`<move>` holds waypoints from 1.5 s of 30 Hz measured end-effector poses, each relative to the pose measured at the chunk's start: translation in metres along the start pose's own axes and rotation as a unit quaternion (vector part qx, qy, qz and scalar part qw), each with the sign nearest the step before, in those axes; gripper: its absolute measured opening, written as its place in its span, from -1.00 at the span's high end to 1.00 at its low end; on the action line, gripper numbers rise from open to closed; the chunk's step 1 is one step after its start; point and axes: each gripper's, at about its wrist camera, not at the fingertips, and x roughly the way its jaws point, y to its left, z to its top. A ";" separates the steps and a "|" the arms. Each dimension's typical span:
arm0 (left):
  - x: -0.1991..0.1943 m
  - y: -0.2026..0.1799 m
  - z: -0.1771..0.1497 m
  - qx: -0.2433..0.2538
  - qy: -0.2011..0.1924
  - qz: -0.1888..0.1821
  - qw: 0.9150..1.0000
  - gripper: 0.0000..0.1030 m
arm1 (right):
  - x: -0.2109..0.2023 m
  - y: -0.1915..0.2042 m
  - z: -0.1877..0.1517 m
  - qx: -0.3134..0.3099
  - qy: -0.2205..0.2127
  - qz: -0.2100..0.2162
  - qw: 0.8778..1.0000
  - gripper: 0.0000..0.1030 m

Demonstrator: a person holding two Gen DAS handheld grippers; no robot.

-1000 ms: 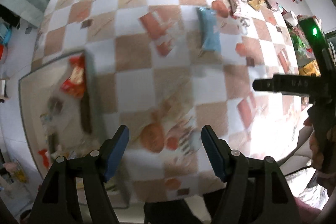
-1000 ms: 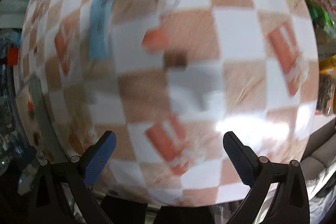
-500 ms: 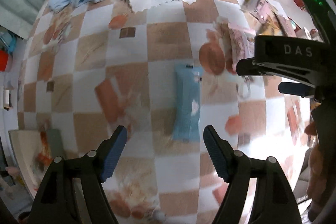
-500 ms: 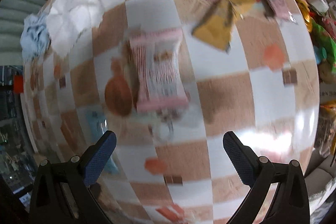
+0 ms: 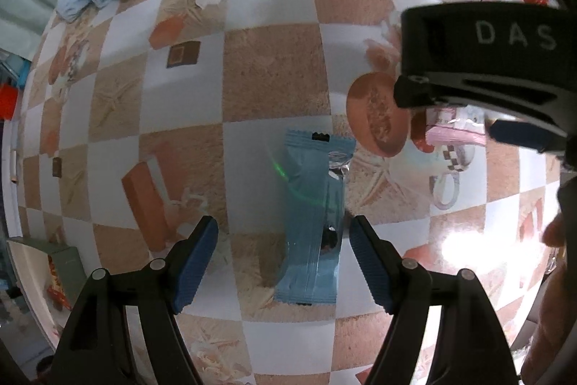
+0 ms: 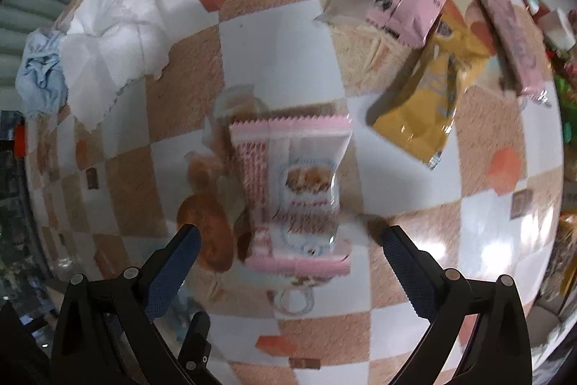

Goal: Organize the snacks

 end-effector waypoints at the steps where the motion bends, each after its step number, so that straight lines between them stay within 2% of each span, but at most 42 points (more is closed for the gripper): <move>1: 0.001 -0.001 0.002 -0.001 -0.001 -0.002 1.000 -0.56 | 0.000 0.001 0.003 -0.006 -0.002 -0.006 1.000 -0.98; 2: 0.001 -0.001 0.003 -0.001 0.000 -0.005 1.000 -0.56 | 0.005 0.014 0.006 -0.010 -0.003 -0.008 1.000 -0.96; 4: 0.002 -0.008 0.010 0.000 0.003 -0.007 1.000 -0.56 | 0.013 0.037 -0.003 -0.023 -0.010 -0.023 0.999 -0.76; 5: 0.003 -0.015 0.018 0.001 0.005 -0.008 1.000 -0.56 | 0.011 0.045 -0.011 -0.031 -0.016 -0.035 0.999 -0.56; 6: 0.004 -0.016 0.019 0.002 0.006 -0.011 1.000 -0.55 | 0.009 0.050 -0.015 -0.038 -0.023 -0.044 0.998 -0.25; 8: 0.002 -0.016 0.022 0.002 0.006 -0.019 1.000 -0.41 | 0.003 0.054 -0.018 -0.046 -0.036 -0.050 0.997 0.10; 9: 0.001 -0.017 0.022 0.006 0.004 -0.019 1.000 -0.34 | 0.002 0.054 -0.018 -0.044 -0.033 -0.041 0.998 0.10; 11: -0.003 -0.019 0.019 0.018 -0.001 -0.020 1.000 0.03 | -0.003 0.048 -0.019 -0.044 -0.031 -0.029 0.998 0.11; 14: -0.009 -0.024 0.017 0.031 0.002 -0.025 0.999 0.39 | -0.004 0.041 -0.023 -0.037 -0.023 -0.018 0.999 0.11; 18: -0.011 -0.021 0.001 0.031 0.008 -0.022 0.999 0.40 | 0.001 0.032 -0.044 -0.034 -0.009 -0.011 0.999 0.11; 22: -0.011 -0.010 -0.032 0.042 0.013 -0.015 0.999 0.41 | 0.008 0.035 -0.076 -0.061 0.004 -0.021 0.998 0.11; 31: -0.010 0.021 -0.125 0.054 0.043 -0.004 0.998 0.40 | 0.027 0.050 -0.189 -0.097 0.052 -0.031 0.993 0.11; 34: -0.010 0.030 -0.148 0.058 0.052 -0.005 0.997 0.39 | 0.034 0.056 -0.224 -0.095 0.068 -0.037 0.992 0.11; 36: -0.009 0.034 -0.155 0.058 0.056 -0.006 0.997 0.17 | 0.038 0.058 -0.237 -0.092 0.075 -0.044 0.992 0.10; 37: -0.008 0.036 -0.158 0.059 0.062 0.000 0.996 -0.26 | 0.039 0.061 -0.244 -0.091 0.076 -0.048 0.992 0.06; 38: -0.004 0.039 -0.158 0.058 0.074 0.007 0.996 -0.58 | 0.041 0.063 -0.248 -0.088 0.078 -0.050 0.992 -0.03; 39: 0.000 0.041 -0.159 0.055 0.080 0.008 0.995 -0.64 | 0.043 0.065 -0.248 -0.084 0.079 -0.052 0.992 -0.29; 41: 0.001 0.047 -0.156 0.039 0.084 0.001 0.996 -0.65 | 0.046 0.071 -0.248 -0.066 0.100 -0.042 0.992 -0.69; 43: -0.002 0.052 -0.150 0.037 0.082 0.002 0.996 -0.65 | 0.048 0.069 -0.243 -0.037 0.097 -0.038 0.994 -0.69; 45: -0.005 0.061 -0.145 0.044 0.077 0.001 0.996 -0.65 | 0.051 0.070 -0.237 -0.032 0.100 -0.037 0.994 -0.93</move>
